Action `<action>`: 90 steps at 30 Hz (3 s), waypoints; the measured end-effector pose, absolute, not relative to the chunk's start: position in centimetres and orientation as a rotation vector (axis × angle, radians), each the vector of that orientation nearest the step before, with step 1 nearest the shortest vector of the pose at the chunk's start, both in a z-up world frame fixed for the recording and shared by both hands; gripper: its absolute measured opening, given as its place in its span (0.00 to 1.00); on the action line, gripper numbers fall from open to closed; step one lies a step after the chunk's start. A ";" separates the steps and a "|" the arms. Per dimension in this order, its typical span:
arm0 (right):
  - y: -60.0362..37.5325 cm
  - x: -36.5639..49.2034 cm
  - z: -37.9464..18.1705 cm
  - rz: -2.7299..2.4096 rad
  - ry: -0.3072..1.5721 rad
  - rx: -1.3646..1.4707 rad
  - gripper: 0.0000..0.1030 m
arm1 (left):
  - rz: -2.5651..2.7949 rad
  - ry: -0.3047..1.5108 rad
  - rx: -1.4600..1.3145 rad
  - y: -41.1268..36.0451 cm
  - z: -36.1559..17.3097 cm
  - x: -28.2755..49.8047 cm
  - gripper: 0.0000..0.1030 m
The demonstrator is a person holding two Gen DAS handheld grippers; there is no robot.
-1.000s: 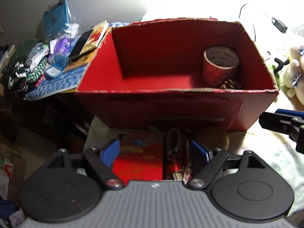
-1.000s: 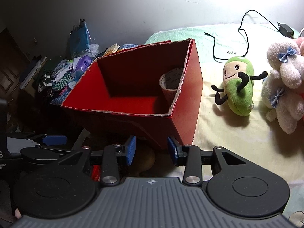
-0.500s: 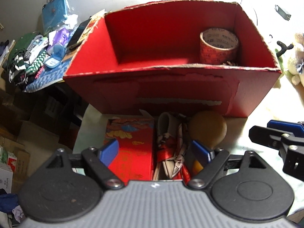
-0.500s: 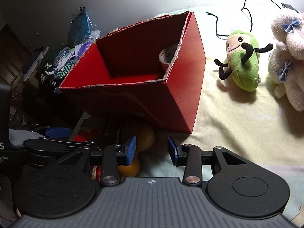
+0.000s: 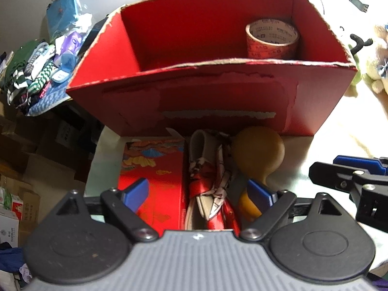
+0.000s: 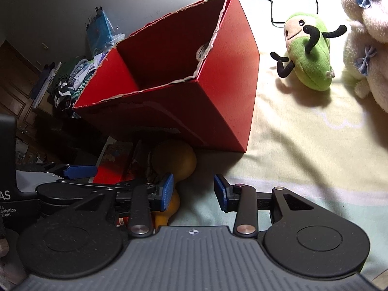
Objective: Organize objects
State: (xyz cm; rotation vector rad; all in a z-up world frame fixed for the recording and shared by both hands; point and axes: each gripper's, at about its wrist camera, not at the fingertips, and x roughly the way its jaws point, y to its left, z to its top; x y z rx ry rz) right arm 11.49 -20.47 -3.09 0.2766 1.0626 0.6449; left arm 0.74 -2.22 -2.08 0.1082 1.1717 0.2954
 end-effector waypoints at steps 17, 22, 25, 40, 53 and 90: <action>-20.1 11.6 -4.0 0.633 1.099 0.307 0.39 | 0.251 1.194 0.063 -1.0 -3.0 0.4 0.88; -19.8 11.9 -4.5 0.632 1.118 0.320 0.39 | 0.204 1.171 0.008 0.1 -2.8 -0.3 0.84; -19.2 12.2 -4.7 0.644 1.129 0.333 0.39 | 0.157 1.149 -0.027 0.6 -2.5 -0.6 0.80; -15.0 13.2 -5.5 0.683 1.180 0.282 0.45 | 0.045 1.058 0.024 2.1 -1.1 -2.0 0.76; -16.0 13.3 -7.0 0.669 1.224 0.360 0.48 | -0.062 1.049 0.053 2.5 -1.0 -1.2 0.75; -26.6 11.6 -7.1 0.678 1.219 0.504 0.43 | -0.277 1.122 0.045 -3.4 -5.4 1.1 0.62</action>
